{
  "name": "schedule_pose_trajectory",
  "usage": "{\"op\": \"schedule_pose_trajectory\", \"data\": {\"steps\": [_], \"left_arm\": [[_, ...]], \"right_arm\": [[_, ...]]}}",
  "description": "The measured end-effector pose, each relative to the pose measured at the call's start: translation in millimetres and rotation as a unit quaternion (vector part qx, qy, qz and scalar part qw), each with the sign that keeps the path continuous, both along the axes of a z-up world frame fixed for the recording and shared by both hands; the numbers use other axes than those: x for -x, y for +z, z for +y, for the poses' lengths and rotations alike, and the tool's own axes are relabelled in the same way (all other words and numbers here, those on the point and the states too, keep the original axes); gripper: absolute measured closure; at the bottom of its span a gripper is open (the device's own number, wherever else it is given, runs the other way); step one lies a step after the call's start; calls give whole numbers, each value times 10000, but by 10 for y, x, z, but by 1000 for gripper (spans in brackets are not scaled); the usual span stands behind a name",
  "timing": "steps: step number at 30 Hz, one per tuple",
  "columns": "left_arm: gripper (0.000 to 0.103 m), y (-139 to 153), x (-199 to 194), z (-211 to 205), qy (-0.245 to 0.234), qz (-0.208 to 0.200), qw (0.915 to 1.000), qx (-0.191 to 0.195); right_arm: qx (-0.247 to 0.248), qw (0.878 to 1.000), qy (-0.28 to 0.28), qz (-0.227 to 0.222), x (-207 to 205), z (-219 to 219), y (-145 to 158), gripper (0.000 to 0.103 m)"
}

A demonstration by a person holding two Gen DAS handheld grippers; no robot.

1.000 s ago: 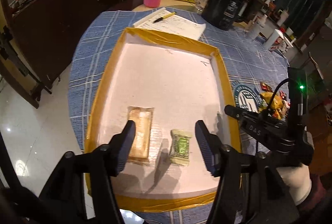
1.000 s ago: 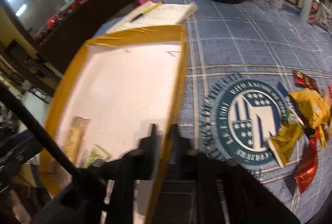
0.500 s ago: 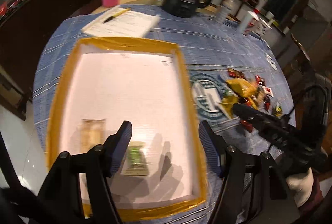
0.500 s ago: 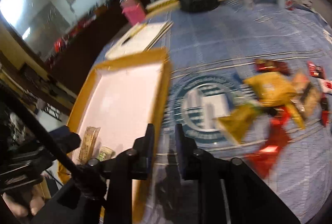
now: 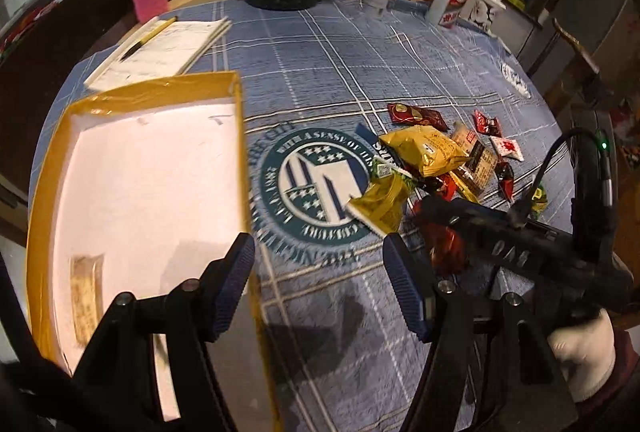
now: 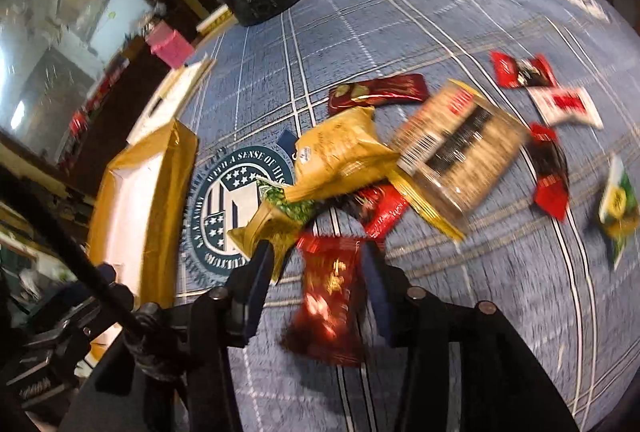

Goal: Organize snacks
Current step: 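Grasp the green-yellow snack packet with left tool while right tool grasps the red candy, then carry both packets over the tray and release them inside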

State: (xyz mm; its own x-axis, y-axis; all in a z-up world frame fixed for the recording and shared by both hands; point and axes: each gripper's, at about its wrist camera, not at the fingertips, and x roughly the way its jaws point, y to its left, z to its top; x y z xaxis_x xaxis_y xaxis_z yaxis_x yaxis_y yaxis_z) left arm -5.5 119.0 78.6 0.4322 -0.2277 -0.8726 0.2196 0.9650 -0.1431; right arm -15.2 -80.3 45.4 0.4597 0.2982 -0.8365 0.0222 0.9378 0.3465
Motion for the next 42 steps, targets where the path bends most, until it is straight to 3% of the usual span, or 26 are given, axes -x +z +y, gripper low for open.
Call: {"op": "schedule_pose_trajectory", "data": {"steps": [5,10,12,19,20,22,23,24,33,42], "left_arm": [[36,-122,-177,-179,-160,84,9997,-191],[36,-261,-325,-399,-436,128,9984,-340],[36,-330,-378,-492,-540,184,9976,-380],[36,-490,-473,-762,-915,258,9947,-398],[38,-516,-485,-795,-949,284,9942,-421],[57,-591,-496,-856,-1045,382,9925,-504],[65,-583,-472,-885,-1061,226,9921,-637],[66,-582,-459,-889,-1061,222,9921,-639],[68,-276,-191,-635,-746,-20,9971,-160],[68,209,154,266,56,-304,9987,402]], "right_arm": [[368,9989,250,119,31,57,-167,57],[593,9972,451,-70,160,6,-155,60],[597,9969,498,-111,180,-29,-158,71],[256,9987,433,-75,311,-255,-164,74],[250,9988,419,-80,331,-266,-165,74],[209,9990,393,-107,382,-310,-140,74],[195,9990,390,-126,406,-320,-121,74],[189,9990,386,-148,427,-328,-104,74],[174,9981,447,-379,577,-252,106,74],[144,9936,902,-668,542,342,360,74]]}}
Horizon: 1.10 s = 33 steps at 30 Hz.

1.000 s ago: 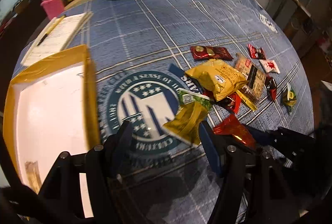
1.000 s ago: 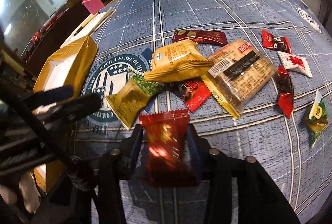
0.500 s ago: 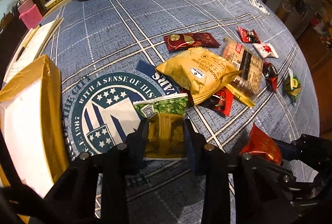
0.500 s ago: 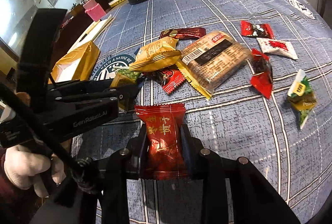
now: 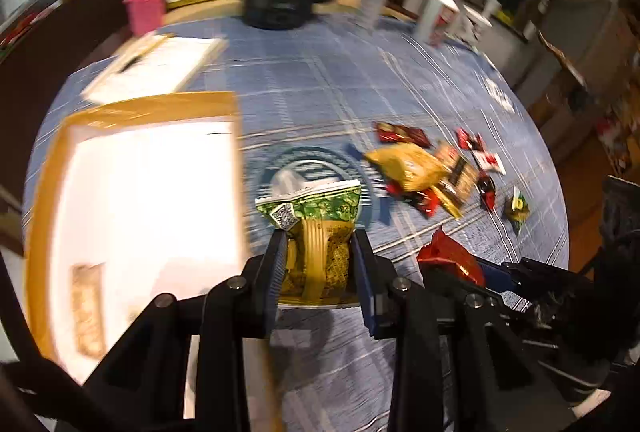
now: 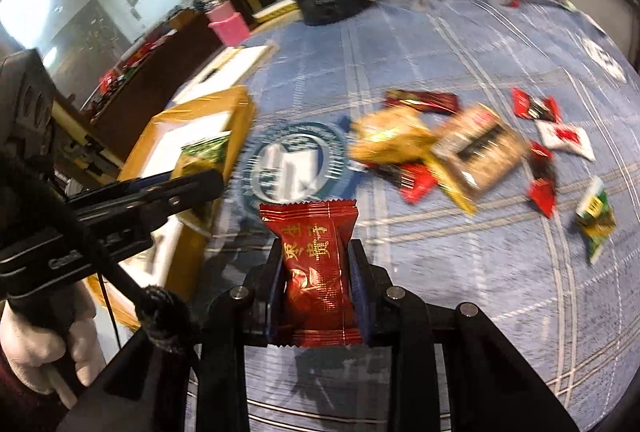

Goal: Organize snacks
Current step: 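Carry both packets over the tray and release them inside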

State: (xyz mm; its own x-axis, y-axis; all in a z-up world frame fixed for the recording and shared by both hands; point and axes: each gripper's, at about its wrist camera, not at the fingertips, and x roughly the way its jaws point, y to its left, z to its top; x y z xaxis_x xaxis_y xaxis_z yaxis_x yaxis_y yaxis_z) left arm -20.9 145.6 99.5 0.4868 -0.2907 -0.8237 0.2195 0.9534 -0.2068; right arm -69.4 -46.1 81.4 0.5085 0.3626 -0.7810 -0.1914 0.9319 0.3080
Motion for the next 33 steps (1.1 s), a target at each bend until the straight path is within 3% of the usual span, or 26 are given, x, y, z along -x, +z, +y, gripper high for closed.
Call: {"op": "schedule_pose_trajectory", "data": {"steps": [8,14,19,26,28,30,33], "left_arm": [[68,-54,58,970,775,47,9967,-229],[68,-298,-122,1442,962,253,9942,-420],[68,-449,-244,1634,947,398,9939,-394],[67,-523,-280,1697,825,525,9944,-393],[63,-492,-282,1695,811,514,9949,-313],[43,-440,-279,1690,863,464,9946,-356],[37,-332,-266,1694,1027,368,9932,-395]], "right_arm": [[-94,9971,749,-87,-136,921,124,74],[11,9941,1084,102,-346,1565,-66,74],[260,9934,1081,291,-488,1912,-310,74],[391,9929,1080,296,-445,2021,-364,71],[379,9933,1066,229,-448,2030,-332,70],[346,9936,1060,205,-442,2039,-309,66],[324,9944,1003,115,-397,2001,-238,66]]}}
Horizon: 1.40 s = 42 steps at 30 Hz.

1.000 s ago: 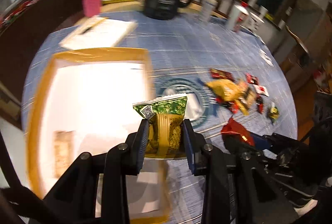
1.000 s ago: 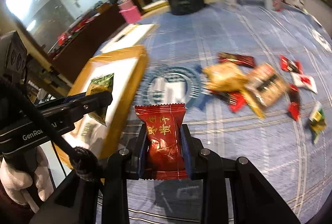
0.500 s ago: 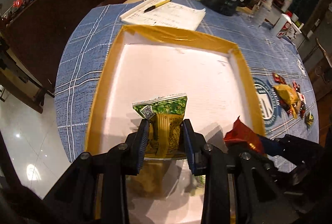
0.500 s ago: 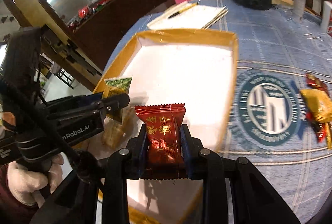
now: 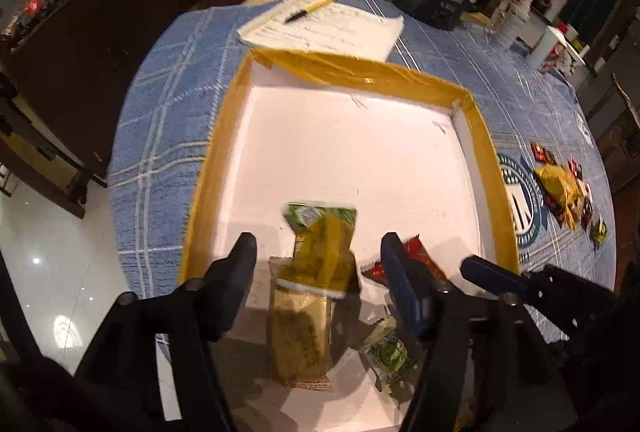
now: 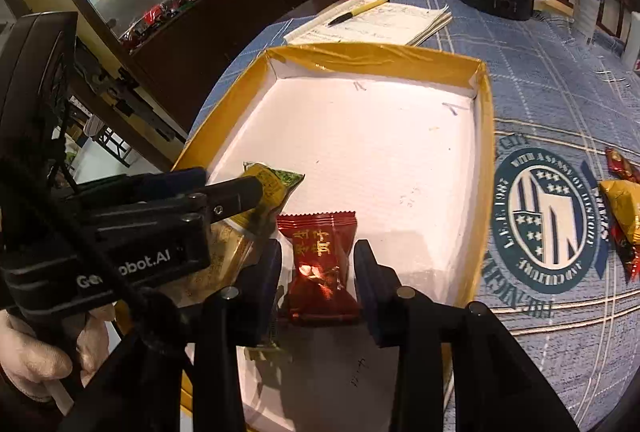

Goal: Organize snacks
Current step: 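Carry both packets over the tray and release them inside, then grasp the red-black candy with left tool while right tool grasps the green pea packet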

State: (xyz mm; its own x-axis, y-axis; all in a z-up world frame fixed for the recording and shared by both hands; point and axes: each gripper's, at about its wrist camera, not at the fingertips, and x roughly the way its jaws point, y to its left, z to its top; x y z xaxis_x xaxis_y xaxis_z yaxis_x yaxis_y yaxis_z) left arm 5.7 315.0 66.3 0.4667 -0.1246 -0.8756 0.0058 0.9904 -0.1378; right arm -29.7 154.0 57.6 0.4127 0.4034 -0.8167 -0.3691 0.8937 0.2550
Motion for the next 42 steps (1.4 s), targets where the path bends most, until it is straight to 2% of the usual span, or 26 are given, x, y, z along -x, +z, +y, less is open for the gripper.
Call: {"op": "schedule_pose_trajectory", "data": {"steps": [4,6,12,15,21,25,28,32,39,41,42], "left_arm": [[37,185,97,1,170,-205,9985,478],[37,270,147,-82,194,-260,9979,561],[37,444,213,-593,-319,-231,9946,964],[37,456,210,-968,-656,-190,9942,837],[37,375,241,-1548,-1034,-26,9907,882],[37,252,271,-1908,-1168,144,9891,887],[37,199,284,-2186,-1322,229,9867,919],[37,186,264,-2668,-1746,204,9802,907],[37,80,95,-3476,-2352,302,9680,825],[41,50,42,-3652,-2477,317,9653,768],[45,26,5,-3740,-2536,353,9640,722]], "right_arm": [[-106,9997,-150,-128,114,-172,119,66],[-138,9994,-259,-171,163,-288,164,66],[-282,9970,-711,-148,266,-856,196,66],[-315,9942,-1020,-112,322,-1248,187,66],[-273,9826,-1830,-158,498,-2295,187,63],[-142,9715,-2352,-256,610,-3013,214,61],[142,9664,-2536,-389,604,-3388,239,55],[493,9686,-2361,-595,513,-3692,239,45],[881,9816,-1608,-525,173,-3704,-32,45],[927,9834,-1489,-466,118,-3696,-120,45],[889,9846,-1443,-435,92,-3726,-152,48]]}}
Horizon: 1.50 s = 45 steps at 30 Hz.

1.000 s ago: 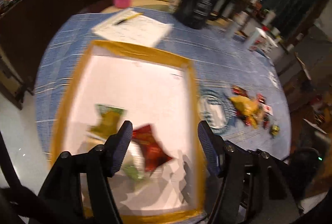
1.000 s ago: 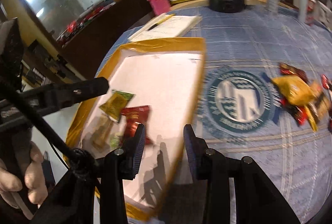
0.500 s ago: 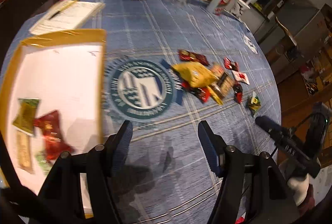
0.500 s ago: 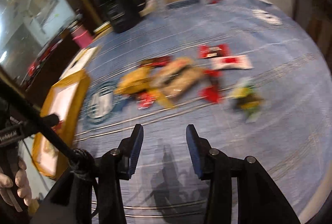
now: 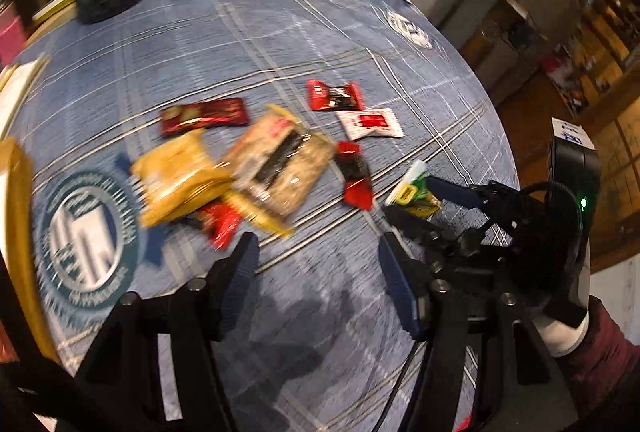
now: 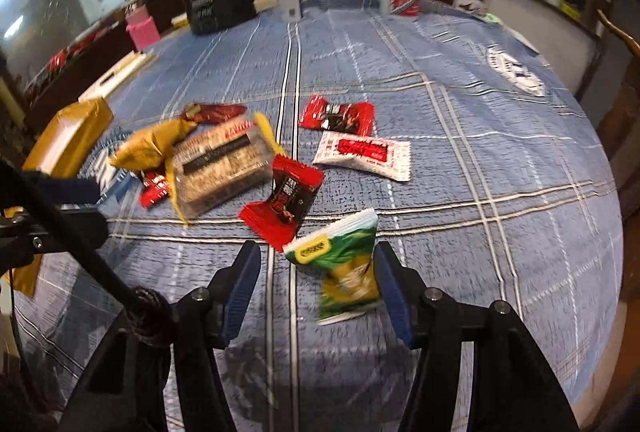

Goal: Organize snacks
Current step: 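Grasp the red-black candy with left tool while right tool grasps the green pea packet, then move both snacks into the white tray and open both tools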

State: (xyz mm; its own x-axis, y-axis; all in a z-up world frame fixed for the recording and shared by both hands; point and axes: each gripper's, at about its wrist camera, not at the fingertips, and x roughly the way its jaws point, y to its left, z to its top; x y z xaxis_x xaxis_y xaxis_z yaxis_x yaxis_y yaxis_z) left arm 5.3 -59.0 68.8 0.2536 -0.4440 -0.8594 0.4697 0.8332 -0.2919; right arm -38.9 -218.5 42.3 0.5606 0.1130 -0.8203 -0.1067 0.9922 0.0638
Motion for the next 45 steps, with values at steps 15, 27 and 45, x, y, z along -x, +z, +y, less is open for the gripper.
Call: {"op": "schedule_pose_trajectory", "data": {"steps": [15,27,45], "left_arm": [[49,-420,-306,-1054,-619,-326,9953,-667],[79,-248,-204,-787,-509,-454,9974,-229],[79,459,266,731,618,-707,9938,593]], "right_arm": [[-869,9944,-573,184,356,-632,-11,65],[-1117,9901,-849,60,472,-709,81,65],[-1109,9934,-269,-74,454,288,450,65]]}}
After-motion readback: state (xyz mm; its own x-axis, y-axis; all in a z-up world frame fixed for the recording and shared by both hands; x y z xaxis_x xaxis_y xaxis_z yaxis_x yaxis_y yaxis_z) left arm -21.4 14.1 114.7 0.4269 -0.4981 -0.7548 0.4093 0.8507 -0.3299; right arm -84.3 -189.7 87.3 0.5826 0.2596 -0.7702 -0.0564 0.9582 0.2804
